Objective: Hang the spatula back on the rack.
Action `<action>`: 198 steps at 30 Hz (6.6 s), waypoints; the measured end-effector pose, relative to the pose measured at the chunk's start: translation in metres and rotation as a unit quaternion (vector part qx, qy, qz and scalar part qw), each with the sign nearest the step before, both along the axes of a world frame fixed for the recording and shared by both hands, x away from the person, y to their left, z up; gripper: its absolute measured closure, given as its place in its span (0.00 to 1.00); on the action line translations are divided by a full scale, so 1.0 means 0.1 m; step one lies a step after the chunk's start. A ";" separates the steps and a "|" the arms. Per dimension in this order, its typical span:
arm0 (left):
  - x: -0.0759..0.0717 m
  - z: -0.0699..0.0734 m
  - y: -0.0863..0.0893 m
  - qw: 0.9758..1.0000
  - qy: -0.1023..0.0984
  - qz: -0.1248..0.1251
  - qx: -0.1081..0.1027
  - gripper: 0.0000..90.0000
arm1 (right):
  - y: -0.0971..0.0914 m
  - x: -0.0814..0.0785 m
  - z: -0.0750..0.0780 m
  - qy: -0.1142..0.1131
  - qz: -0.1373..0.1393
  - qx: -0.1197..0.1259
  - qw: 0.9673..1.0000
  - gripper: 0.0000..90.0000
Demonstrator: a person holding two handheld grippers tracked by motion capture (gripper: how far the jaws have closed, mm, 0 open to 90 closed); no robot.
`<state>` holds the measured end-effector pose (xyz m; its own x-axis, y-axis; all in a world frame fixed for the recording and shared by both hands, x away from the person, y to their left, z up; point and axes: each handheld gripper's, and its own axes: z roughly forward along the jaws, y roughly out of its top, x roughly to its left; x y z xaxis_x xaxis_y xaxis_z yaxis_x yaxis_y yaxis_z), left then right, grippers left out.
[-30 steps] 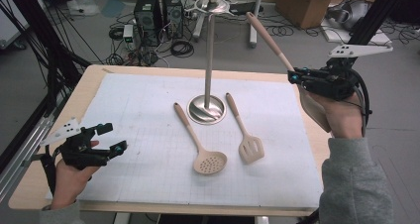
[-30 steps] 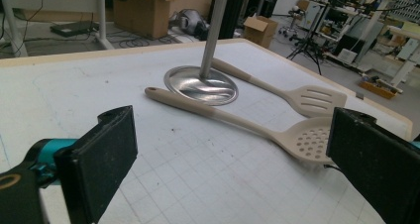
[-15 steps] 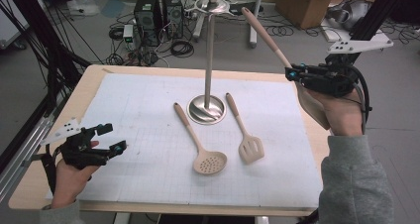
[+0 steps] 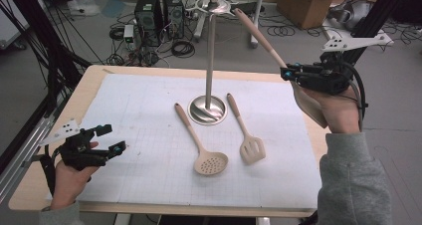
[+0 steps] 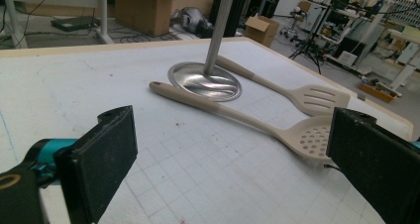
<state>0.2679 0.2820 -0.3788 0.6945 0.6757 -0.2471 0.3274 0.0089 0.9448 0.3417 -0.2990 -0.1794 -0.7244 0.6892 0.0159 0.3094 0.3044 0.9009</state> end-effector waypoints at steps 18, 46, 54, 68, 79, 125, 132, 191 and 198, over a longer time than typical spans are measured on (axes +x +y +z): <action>0.00 -0.01 0.02 1.000 0.002 0.003 -0.005 0.07 | 0.01 0.05 -0.10 0.005 0.008 0.012 1.000 0.87; -0.01 0.00 0.04 1.000 0.000 0.004 -0.003 0.07 | 0.14 0.18 -0.30 0.013 0.010 0.006 1.000 0.87; -0.01 0.01 0.04 1.000 -0.001 0.005 -0.004 0.07 | 0.22 0.23 -0.35 0.021 0.011 -0.001 1.000 0.87; -0.02 0.02 0.04 1.000 -0.003 0.003 -0.004 0.07 | 0.34 0.34 -0.43 0.033 0.011 -0.015 0.999 0.87; -0.05 0.03 0.06 1.000 -0.006 0.005 -0.004 0.07 | 0.43 0.44 -0.56 0.042 0.016 -0.015 0.999 0.87; -0.16 0.04 0.11 1.000 -0.007 0.011 -0.001 0.07 | 0.81 0.77 -0.82 0.061 0.026 -0.007 0.998 0.87; -0.16 0.04 0.12 1.000 -0.006 0.011 0.000 0.07 | 0.84 0.78 -0.83 0.062 0.024 -0.006 0.998 0.87; -0.16 0.06 0.10 1.000 -0.015 0.008 -0.001 0.07 | 0.60 0.40 -0.72 -0.017 0.004 0.065 0.998 0.11; -0.16 0.06 0.10 1.000 -0.014 0.008 -0.001 0.07 | 0.60 0.40 -0.71 -0.013 0.007 0.079 0.997 0.11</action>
<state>0.2518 0.2917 -0.3729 0.6904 0.6862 -0.2292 0.3012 0.0154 0.9534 0.3816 -0.2394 -0.2508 -0.7356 0.6694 0.1037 0.2813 0.1625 0.9458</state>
